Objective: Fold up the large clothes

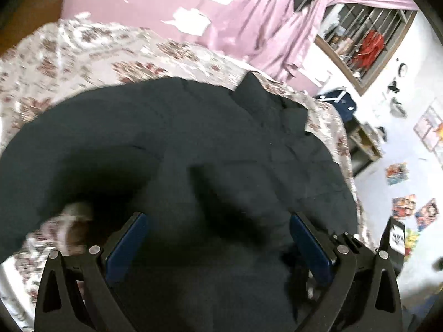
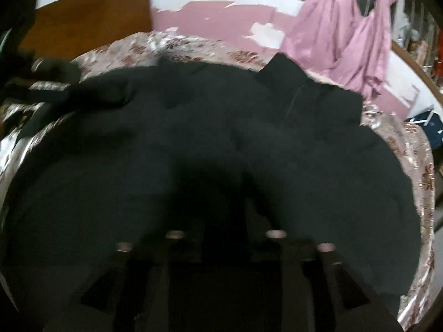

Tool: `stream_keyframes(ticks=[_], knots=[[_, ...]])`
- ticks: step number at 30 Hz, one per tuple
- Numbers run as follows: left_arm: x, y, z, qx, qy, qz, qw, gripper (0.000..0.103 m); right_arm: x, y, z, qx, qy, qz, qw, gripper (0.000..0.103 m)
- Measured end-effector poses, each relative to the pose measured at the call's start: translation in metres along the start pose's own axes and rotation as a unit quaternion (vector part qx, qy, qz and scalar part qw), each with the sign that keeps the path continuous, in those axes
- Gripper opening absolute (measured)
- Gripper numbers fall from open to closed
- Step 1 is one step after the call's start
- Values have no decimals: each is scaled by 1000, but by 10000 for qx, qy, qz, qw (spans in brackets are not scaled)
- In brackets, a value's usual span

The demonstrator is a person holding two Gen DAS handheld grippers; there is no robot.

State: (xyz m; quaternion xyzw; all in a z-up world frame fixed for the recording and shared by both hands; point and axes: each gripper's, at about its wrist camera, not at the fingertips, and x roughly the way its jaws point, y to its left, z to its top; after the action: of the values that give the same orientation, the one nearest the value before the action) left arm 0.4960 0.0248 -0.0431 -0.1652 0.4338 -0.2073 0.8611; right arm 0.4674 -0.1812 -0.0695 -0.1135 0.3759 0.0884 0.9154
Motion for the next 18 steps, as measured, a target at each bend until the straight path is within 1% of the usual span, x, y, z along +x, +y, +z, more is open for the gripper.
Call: stream_keyframes(ticks=[1,2,3,5,6,8,9,10,11,12,14,15,16,17,18], knots=[[7,-2,0,0,71,-114,9999,103,-8,0,-6,-6,-64,41,10000,59],[14,-6,-1,0,152,-224,9996,103,-19,-1,-14,8,-144,101,9998,68],[23,-9,0,11,237,-275,9993,103,-29,-3,-21,63,-202,176,9996,70],[42,-12,0,-30,429,-10,9991,103,-46,-13,-37,248,-258,311,9989,71],[49,-13,-1,-41,534,160,9984,102,-50,-16,-45,336,-277,313,9986,71],[65,-12,-2,-33,767,633,9950,92,-63,-28,-59,525,-304,264,9978,71],[67,-13,-3,10,728,760,9944,80,-69,-36,-67,619,-290,196,9975,71],[67,-15,-3,106,667,890,9937,61,-72,-46,-73,713,-270,125,9970,71],[68,-19,-3,242,643,931,9933,46,-72,-56,-78,792,-266,89,9965,71],[69,-24,-2,374,709,940,9923,23,-76,-64,-86,922,-265,48,9954,71],[67,-30,0,471,628,1183,9899,4,-76,-75,-94,1153,-242,-24,9930,71],[64,-32,3,582,542,1280,9886,3,-80,-78,-98,1238,-255,-74,9919,71],[58,-37,6,716,366,1355,9875,3,-81,-81,-97,1312,-266,-107,9909,71],[52,-38,9,783,224,1381,9871,3,-67,-96,-87,1363,-274,-130,9902,71],[44,-42,14,852,51,1396,9865,3,-62,-101,-77,1378,-310,-165,9898,71]])
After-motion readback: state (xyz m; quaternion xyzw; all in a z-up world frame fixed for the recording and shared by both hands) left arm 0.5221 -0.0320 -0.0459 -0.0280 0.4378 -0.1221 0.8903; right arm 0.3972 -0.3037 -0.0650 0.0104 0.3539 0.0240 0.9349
